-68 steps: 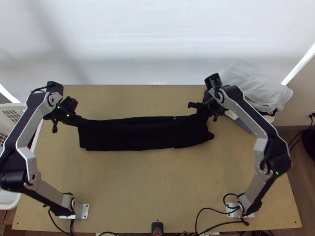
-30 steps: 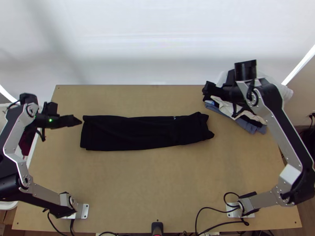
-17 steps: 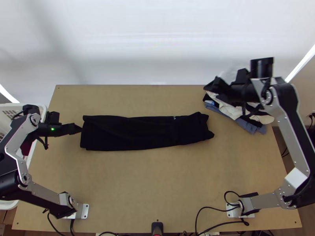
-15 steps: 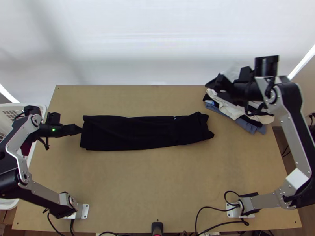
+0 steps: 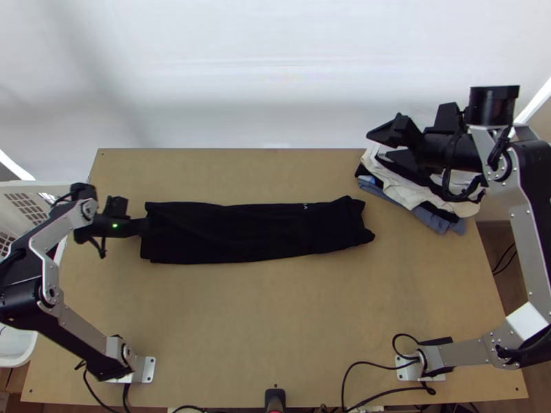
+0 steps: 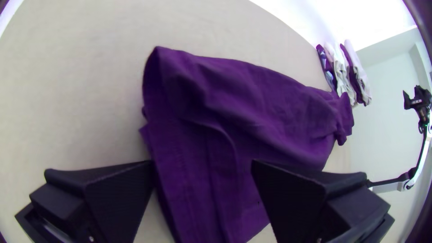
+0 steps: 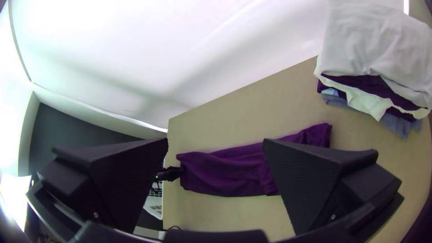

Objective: Fold the t-shirt

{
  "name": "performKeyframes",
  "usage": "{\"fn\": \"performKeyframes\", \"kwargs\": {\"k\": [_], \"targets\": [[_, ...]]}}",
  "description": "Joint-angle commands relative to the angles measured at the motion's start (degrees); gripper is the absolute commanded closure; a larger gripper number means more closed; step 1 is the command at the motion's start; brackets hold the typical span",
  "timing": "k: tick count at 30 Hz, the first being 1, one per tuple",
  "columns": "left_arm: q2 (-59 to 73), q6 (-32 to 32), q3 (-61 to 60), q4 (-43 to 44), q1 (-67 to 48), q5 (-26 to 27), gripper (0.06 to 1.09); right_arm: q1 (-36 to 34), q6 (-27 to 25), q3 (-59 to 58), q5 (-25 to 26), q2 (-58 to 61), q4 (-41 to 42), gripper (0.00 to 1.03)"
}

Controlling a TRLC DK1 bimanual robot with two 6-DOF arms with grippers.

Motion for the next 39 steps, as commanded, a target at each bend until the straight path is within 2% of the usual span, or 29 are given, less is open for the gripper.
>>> {"fn": "performKeyframes", "kwargs": {"k": [1, 5, 8, 10, 13, 14, 22, 27, 30, 34, 39], "targets": [[1.12, -2.74, -1.34, -0.14, -3.08, 0.35, 0.11, -0.71, 1.29, 1.78, -0.94, -1.4, -1.13, 0.04], [0.86, -4.76, -1.43, 0.21, -5.98, 0.35, 0.11, -0.88, 1.2, 1.69, -0.85, -1.83, -1.4, 0.04], [0.24, -5.64, -1.87, 1.09, -6.77, 0.27, 0.27, -1.15, 1.11, 1.52, -0.94, -2.01, -1.4, 0.04], [-0.11, -5.55, -2.04, 1.35, -6.6, 0.27, 0.49, -1.24, 1.02, 1.25, -0.85, -2.19, -1.49, 0.04], [-0.46, -5.11, -1.52, 1.26, -4.31, 0.09, 0.99, -1.32, 0.85, 0.99, -0.85, -2.36, -1.4, 0.04], [-0.46, -4.94, -1.16, 1.09, -3.08, -0.17, 1.05, -1.32, 0.76, 0.9, -0.85, -2.45, -1.4, 0.04], [0.51, 5.52, 5.6, -7.26, 12.47, -0.53, 1.04, -1.76, -0.47, 0.2, -0.85, -2.63, -1.4, 0.04], [1.65, 10.18, 13.42, -17.37, 18.54, -0.97, 1.04, -2.03, -0.82, -0.33, -0.85, -2.45, -1.4, 0.04], [-1.87, 10.09, 16.33, -25.1, 17.48, -0.79, 1.04, -1.94, -1.09, -0.86, -0.85, -2.63, -1.4, 0.04], [-9.34, 7.1, 16.68, -30.73, 10.01, -0.88, 1.04, -1.94, -1.17, -1.47, -0.85, -2.63, -1.4, 0.04], [-14.7, -1.6, 18.0, -32.57, -4.31, -0.79, 1.04, -1.94, -1.35, -1.56, -0.85, -2.36, -1.4, 0.04]]}}
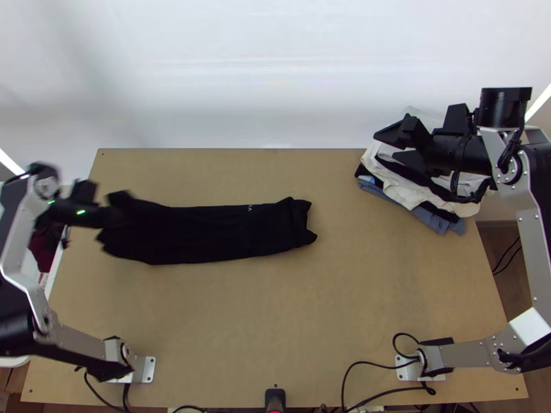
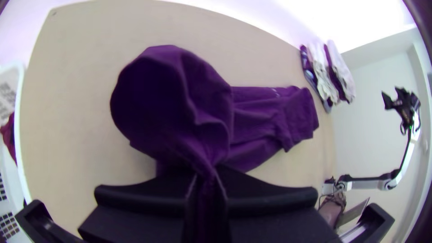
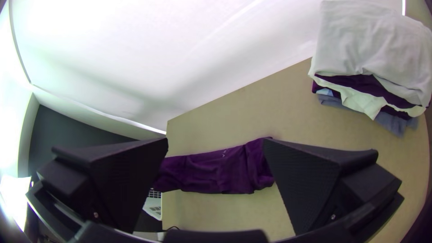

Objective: Fold the t-shirt

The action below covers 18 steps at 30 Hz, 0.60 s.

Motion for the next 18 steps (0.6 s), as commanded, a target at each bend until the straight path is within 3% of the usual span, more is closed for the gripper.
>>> {"fn": "performKeyframes", "kwargs": {"k": [1, 7, 18], "targets": [[-3.66, -7.07, 2.26, -1.4, -9.18, 0.65, 1.04, -0.39, -0.61, -0.79, -0.46, -0.9, -0.3, 0.04], [-0.67, -18.41, 6.92, 3.17, -23.68, 0.39, 1.05, -0.48, -0.69, -0.62, -0.46, -0.63, -0.3, 0.04], [13.3, -28.96, 19.22, 7.82, -38.27, -3.57, 1.05, -0.39, -0.34, -0.18, -0.46, -1.34, -0.3, 0.04]]}}
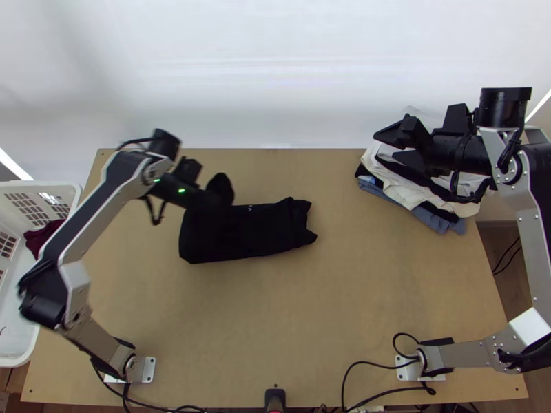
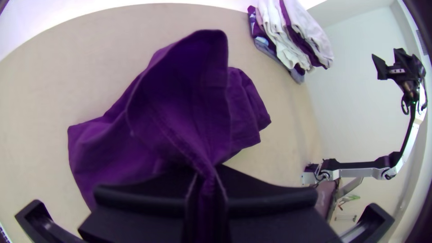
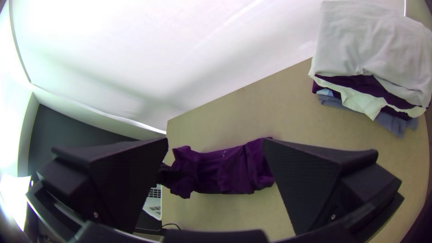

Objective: Fold the t-shirt

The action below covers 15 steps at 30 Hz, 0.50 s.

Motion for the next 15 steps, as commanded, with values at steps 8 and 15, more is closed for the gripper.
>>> {"fn": "performKeyframes", "kwargs": {"k": [8, 15], "targets": [[12.21, -6.81, 15.3, 0.02, -8.63, -1.19, 1.05, -0.04, -0.01, -0.71, -0.46, -1.51, -0.33, 0.04], [21.62, -8.4, 27.17, -2.44, -14.51, -2.42, 0.75, 0.23, -0.01, -0.79, -0.37, -0.98, -0.33, 0.04]]}}
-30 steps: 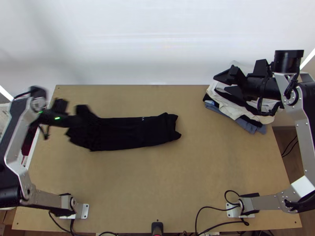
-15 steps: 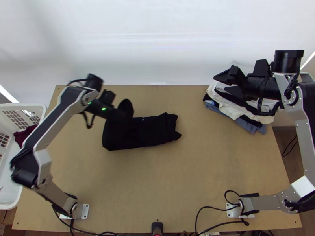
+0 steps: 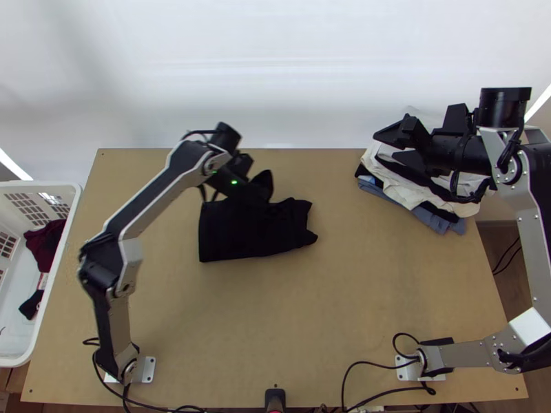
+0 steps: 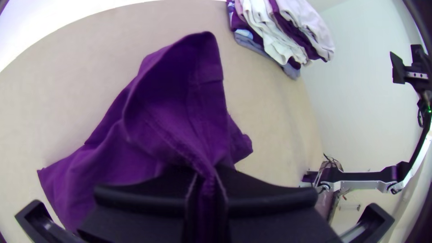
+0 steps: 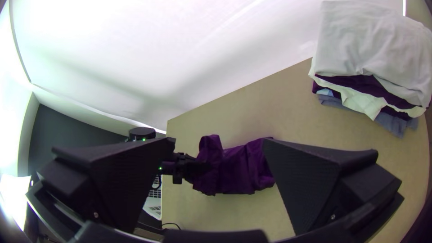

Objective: Fold the t-shirt

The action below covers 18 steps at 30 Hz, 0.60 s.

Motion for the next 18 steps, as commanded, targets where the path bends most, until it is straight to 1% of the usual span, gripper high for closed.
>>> {"fn": "performKeyframes", "kwargs": {"k": [1, 2, 3, 10, 15, 18], "targets": [[5.25, -1.14, 7.79, -3.56, -3.22, 0.33, 0.43, 0.16, -0.01, -0.88, -0.46, -0.98, -0.33, 0.05], [6.4, -0.43, 10.34, -4.88, -4.27, 0.33, 0.16, 0.25, -0.1, -1.32, -0.37, -0.98, -0.33, 0.04], [6.92, 0.53, 11.75, -5.15, -5.33, 0.42, 0.1, 0.51, -0.28, -2.11, -0.37, -0.9, -0.33, 0.04], [2.27, -1.05, 12.63, 2.85, -7.53, 1.21, 0.1, 3.24, -3.18, -12.13, 0.34, 0.86, 1.87, 0.04], [-0.9, -1.93, 12.63, 2.59, -4.01, 1.65, 0.1, 7.11, -5.2, -17.76, 0.42, 4.9, 4.68, 0.04], [-2.92, -2.37, 12.54, 1.71, -0.49, 1.65, 0.1, 9.83, -5.46, -21.89, 0.51, 7.19, 8.46, 0.04]]}}
